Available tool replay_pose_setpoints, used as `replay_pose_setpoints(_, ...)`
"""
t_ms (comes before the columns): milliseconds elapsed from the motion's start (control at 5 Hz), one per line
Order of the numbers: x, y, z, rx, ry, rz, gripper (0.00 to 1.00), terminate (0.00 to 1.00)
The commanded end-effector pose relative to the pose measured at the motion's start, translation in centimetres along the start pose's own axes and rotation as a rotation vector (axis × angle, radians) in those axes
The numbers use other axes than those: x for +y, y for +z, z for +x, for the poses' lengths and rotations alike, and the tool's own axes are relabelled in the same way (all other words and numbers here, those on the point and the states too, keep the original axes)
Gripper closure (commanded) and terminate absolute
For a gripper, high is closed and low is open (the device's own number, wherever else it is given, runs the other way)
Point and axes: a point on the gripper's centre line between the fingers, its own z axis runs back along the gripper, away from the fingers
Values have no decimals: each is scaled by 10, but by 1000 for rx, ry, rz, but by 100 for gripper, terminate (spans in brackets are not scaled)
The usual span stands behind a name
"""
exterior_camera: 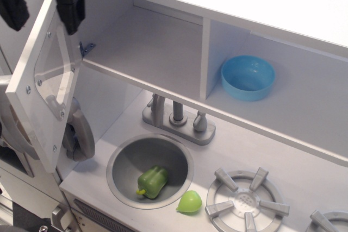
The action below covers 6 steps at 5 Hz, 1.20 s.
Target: Close microwave
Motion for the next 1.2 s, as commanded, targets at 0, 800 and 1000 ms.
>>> replay_pose_setpoints(0, 35, -13, 2, -8, -31, 108, 0, 0)
replay_pose_setpoints(800, -15, -37, 15, -16, -3, -23, 0, 0)
replay_pose_setpoints(1000, -47, -35, 17, -4, 45, -43, 0, 0)
